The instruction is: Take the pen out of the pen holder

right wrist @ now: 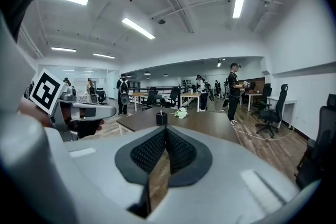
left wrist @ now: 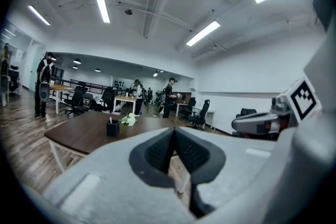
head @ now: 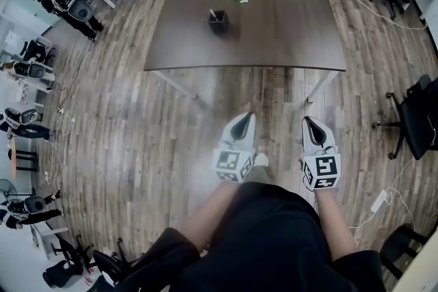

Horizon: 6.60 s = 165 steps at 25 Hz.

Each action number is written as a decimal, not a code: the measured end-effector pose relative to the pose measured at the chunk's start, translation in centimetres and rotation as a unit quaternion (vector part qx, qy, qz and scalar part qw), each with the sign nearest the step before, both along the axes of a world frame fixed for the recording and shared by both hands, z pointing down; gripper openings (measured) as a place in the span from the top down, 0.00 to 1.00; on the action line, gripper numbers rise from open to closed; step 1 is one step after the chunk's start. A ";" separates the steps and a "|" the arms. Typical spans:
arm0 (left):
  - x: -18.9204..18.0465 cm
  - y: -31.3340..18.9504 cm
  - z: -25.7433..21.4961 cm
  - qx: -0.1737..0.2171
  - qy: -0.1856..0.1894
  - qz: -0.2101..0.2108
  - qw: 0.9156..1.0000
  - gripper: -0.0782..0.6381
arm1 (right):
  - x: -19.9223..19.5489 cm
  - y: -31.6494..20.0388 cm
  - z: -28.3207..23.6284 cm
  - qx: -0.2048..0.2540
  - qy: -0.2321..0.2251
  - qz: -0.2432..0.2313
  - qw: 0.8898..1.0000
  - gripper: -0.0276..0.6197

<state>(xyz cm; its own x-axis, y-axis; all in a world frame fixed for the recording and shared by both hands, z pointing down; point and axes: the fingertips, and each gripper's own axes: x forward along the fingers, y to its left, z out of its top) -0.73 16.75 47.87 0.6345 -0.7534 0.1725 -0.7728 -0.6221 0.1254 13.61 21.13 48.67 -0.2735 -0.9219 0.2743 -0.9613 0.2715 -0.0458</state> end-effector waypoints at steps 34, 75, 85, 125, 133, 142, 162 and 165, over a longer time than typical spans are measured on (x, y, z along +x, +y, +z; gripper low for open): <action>-7.1 -25.0 3.9 -0.031 0.027 -0.027 0.999 0.89 | -5.8 -26.5 4.2 -0.041 0.054 -0.023 0.997 0.95; -6.8 -61.7 7.6 -0.098 -0.050 -0.177 0.978 0.88 | -6.5 -66.6 7.2 -0.094 -0.012 -0.264 0.960 0.95; -8.9 -66.8 9.9 -0.111 -0.062 -0.159 0.979 0.88 | -8.0 -67.5 7.4 -0.108 -0.032 -0.238 0.965 0.95; -9.8 -77.6 23.3 -0.204 -0.160 -0.093 0.961 0.81 | -4.2 -72.1 9.7 -0.131 -0.032 -0.096 0.986 0.95; -11.1 -76.3 20.6 -0.177 -0.124 -0.119 0.969 0.82 | -4.0 -70.6 8.9 -0.123 -0.031 -0.087 0.988 0.95; -11.0 -72.1 11.5 -0.090 -0.077 -0.124 0.985 0.82 | -3.4 -69.0 6.0 -0.091 -0.026 -0.089 0.992 0.95; -13.9 -63.4 -3.9 0.011 -0.039 -0.133 0.990 0.82 | -12.0 -69.4 -3.1 0.004 -0.007 -0.154 0.988 0.95; -14.0 -63.4 -3.9 0.012 -0.035 -0.135 0.990 0.82 | -12.5 -69.5 -3.0 0.007 -0.005 -0.159 0.987 0.95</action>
